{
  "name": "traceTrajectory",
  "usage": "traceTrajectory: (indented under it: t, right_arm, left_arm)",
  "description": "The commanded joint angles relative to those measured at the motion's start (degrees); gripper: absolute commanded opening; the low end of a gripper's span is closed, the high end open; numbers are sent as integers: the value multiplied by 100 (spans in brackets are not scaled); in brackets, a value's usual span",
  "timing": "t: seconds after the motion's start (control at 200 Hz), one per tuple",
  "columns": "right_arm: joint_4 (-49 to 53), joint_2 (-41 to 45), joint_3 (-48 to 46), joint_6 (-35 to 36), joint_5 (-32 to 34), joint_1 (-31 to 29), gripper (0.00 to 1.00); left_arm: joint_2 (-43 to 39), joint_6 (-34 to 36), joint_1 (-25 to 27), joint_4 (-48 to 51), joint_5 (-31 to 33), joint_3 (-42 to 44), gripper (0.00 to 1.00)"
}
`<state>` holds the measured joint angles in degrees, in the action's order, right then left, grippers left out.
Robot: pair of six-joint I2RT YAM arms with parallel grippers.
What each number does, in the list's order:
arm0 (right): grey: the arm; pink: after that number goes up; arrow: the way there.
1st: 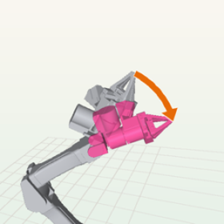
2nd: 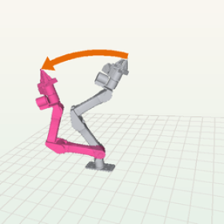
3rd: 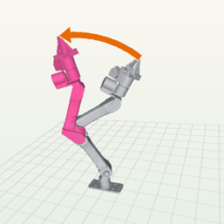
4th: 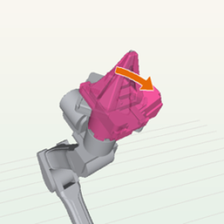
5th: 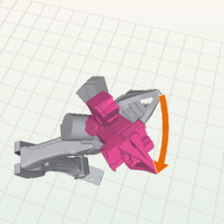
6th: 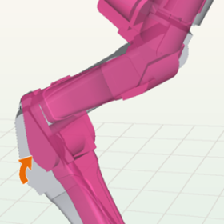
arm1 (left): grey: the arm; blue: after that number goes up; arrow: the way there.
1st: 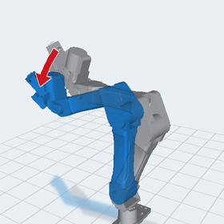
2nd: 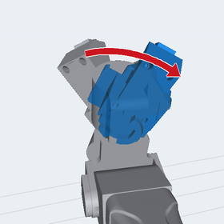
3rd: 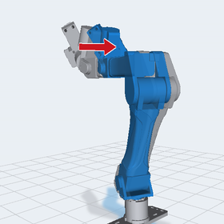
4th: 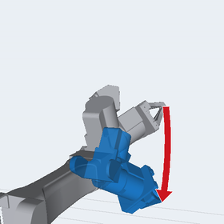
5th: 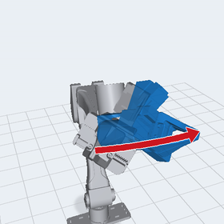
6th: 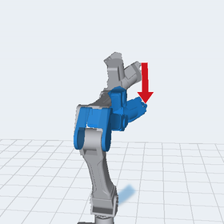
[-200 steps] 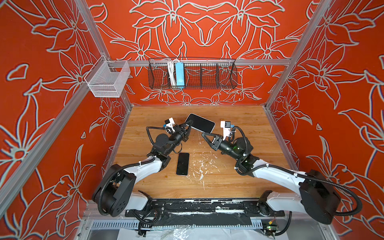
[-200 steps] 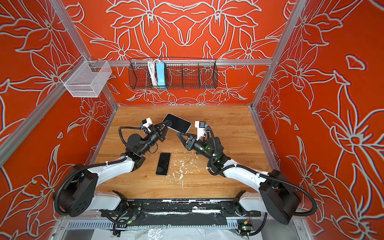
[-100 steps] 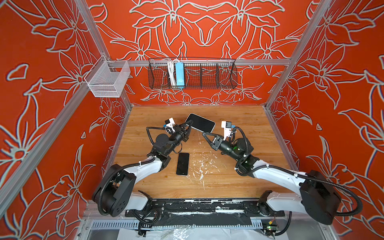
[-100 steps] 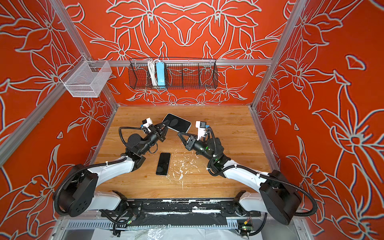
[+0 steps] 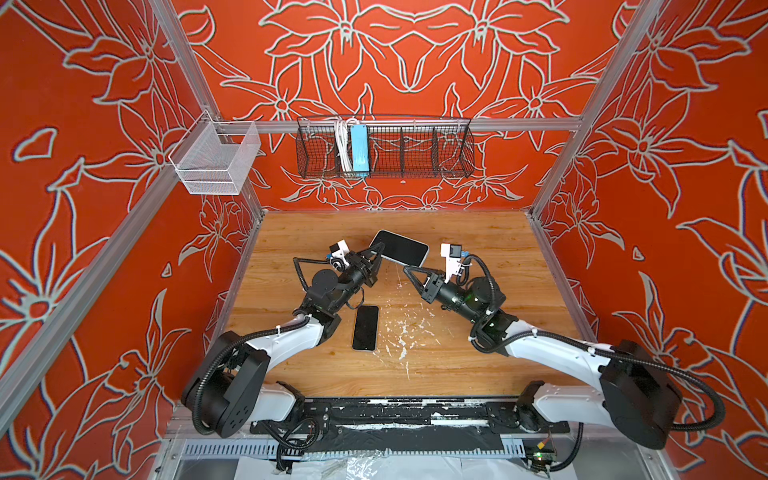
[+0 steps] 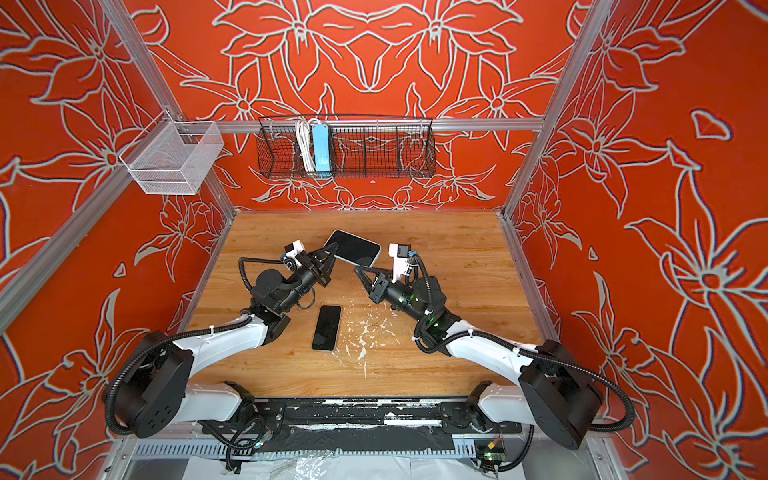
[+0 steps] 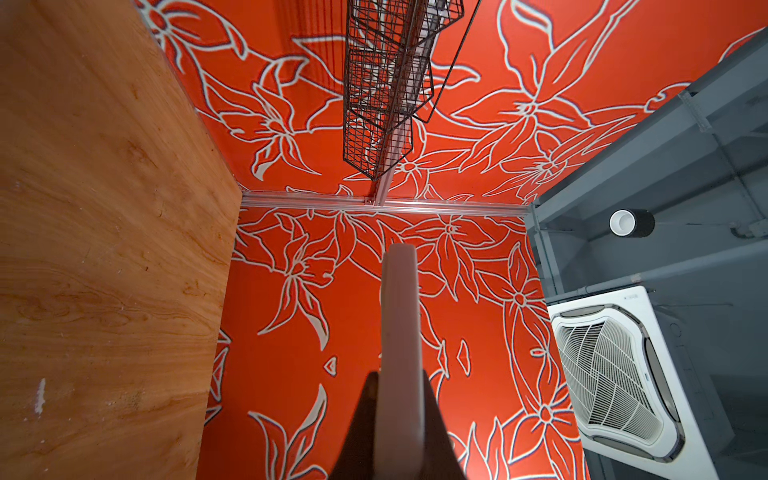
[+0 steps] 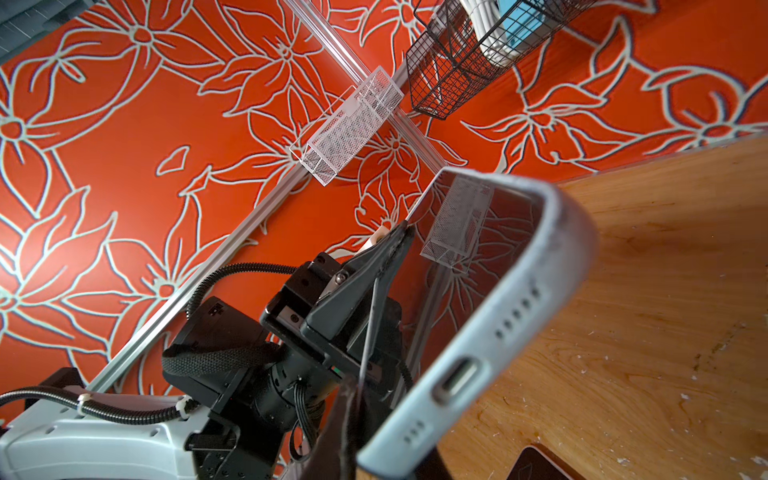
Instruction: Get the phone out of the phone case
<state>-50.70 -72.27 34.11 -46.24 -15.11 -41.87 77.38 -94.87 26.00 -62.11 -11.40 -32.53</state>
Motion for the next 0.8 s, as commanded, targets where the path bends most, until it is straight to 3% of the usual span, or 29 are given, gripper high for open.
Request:
traceTrajectory:
  t: [0.0, 0.245, 0.796]
  right_arm:
    - [401, -83, -59, 530, 248, -32, 13]
    - [569, -99, -129, 800, 457, -45, 12]
    - [58, -483, -302, 622, 562, -37, 12]
  left_arm:
    - [-305, -467, 79, -676, 61, -155, 0]
    - [-490, -554, 107, -657, 41, -291, 0]
    - [-646, -668, 151, -757, -17, -413, 0]
